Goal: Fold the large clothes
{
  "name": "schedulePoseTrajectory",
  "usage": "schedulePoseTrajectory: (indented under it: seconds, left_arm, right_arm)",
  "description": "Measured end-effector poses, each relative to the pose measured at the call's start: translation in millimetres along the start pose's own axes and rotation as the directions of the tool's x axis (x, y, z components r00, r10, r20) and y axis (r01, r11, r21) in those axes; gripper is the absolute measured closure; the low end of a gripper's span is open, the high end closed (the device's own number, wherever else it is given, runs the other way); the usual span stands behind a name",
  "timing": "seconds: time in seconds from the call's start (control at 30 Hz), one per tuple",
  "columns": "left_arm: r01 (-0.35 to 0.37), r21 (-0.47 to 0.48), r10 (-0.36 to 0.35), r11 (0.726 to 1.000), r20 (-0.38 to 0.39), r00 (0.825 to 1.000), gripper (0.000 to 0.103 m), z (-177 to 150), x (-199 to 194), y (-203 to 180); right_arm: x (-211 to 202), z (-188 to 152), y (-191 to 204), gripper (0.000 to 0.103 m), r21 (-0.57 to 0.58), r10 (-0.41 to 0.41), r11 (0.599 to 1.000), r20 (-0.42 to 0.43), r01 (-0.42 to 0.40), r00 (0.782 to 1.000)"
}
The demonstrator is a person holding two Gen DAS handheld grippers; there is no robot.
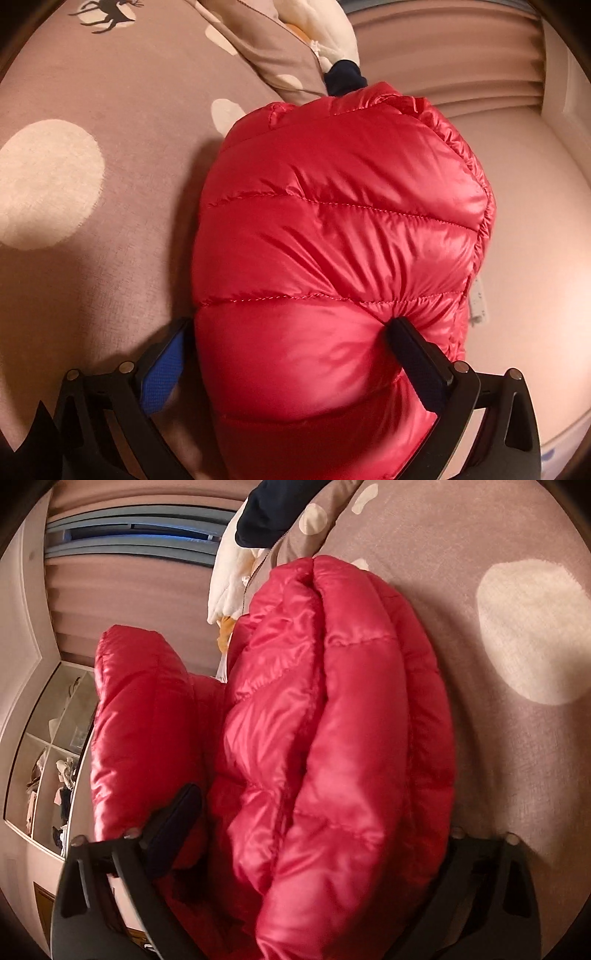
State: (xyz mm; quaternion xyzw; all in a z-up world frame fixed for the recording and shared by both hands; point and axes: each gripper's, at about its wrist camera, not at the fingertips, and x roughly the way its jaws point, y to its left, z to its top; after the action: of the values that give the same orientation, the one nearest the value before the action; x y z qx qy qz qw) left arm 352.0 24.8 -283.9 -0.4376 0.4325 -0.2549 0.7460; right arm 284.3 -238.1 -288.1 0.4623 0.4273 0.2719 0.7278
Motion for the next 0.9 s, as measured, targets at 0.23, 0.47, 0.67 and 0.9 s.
schedulePoseTrajectory:
  seconds: [0.23, 0.47, 0.67, 0.9]
  left_arm:
    - [-0.197, 0.198, 0.178, 0.960, 0.111, 0.978, 0.015, -14.9, -7.9, -48.1]
    - [-0.340, 0.350, 0.280, 0.873, 0.211, 0.937, 0.021, -34.9, -18.5, -93.5]
    - [-0.270, 0.317, 0.223, 0.909, 0.178, 0.958, 0.021, -31.9, -32.1, -90.4]
    - [-0.265, 0.320, 0.194, 0.910, 0.235, 0.952, 0.021, -32.2, -47.3, -107.0]
  right_arm:
    - [-4.6, -7.3, -7.1, 0.057, -0.022, 0.046, 0.999, -0.022, -0.046, 0.999]
    - [-6.9, -8.6, 5.0, 0.060, -0.046, 0.110, 0.993, 0.030, -0.109, 0.993]
    - [0.0, 0.0, 20.5, 0.060, -0.095, 0.151, 0.985, 0.043, -0.147, 0.988]
    - [4.1, 3.4, 41.6, 0.060, -0.151, 0.186, 0.972, 0.037, -0.178, 0.982]
